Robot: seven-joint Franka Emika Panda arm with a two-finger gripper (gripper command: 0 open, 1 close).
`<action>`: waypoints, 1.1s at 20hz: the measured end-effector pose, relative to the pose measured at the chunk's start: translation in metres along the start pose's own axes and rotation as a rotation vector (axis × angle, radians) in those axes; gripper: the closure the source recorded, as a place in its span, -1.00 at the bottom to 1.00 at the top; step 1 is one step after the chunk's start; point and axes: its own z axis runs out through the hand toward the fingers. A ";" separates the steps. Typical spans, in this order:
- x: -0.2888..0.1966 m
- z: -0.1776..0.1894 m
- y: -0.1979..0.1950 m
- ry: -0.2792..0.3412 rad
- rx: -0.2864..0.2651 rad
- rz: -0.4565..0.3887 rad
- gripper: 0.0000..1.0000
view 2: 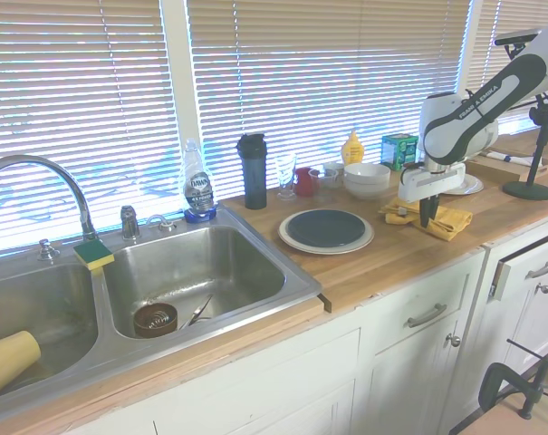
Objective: Wipe the blue plate in clockwise motion
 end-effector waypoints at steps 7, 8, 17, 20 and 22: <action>0.000 0.000 0.000 -0.019 0.016 -0.013 -1.00; 0.000 0.000 0.000 -0.021 0.017 -0.015 -1.00; -0.003 -0.002 -0.001 -0.041 0.026 -0.025 -1.00; -0.008 -0.009 -0.001 -0.082 0.041 -0.048 -1.00; -0.012 -0.018 0.000 -0.105 0.054 -0.059 -1.00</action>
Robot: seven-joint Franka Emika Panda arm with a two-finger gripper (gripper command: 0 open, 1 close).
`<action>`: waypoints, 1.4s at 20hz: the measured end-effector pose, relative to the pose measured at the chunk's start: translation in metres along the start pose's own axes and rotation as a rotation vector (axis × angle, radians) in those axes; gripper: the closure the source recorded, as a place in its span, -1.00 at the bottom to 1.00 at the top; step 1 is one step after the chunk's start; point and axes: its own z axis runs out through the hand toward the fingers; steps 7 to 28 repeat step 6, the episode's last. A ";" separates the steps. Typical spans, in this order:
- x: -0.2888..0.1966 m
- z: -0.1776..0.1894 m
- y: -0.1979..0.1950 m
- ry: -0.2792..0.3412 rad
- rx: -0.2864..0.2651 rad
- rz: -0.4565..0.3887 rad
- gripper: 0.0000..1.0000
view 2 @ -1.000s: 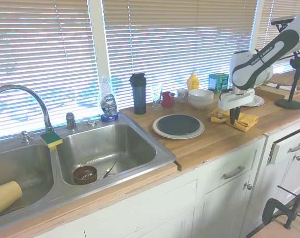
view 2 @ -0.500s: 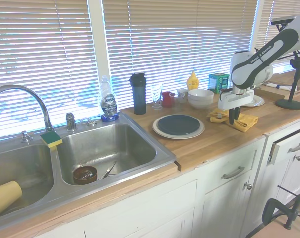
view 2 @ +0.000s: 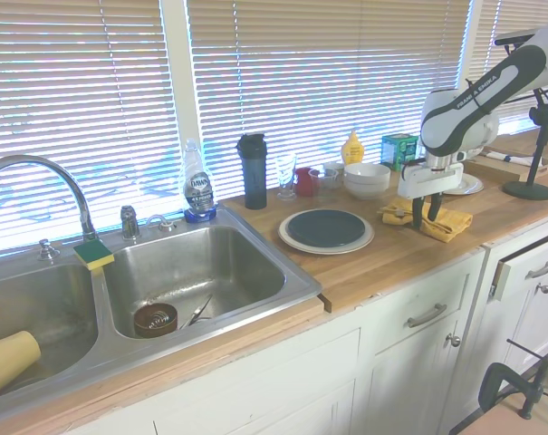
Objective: Wipe the blue plate in clockwise motion
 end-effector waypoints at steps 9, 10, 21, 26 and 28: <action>-0.008 -0.035 0.005 0.005 0.029 0.000 -1.00; -0.008 -0.035 0.005 0.005 0.029 0.000 -1.00; -0.008 -0.035 0.005 0.005 0.029 0.000 -1.00; -0.008 -0.035 0.005 0.005 0.029 0.000 -1.00; -0.008 -0.035 0.005 0.005 0.029 0.000 -1.00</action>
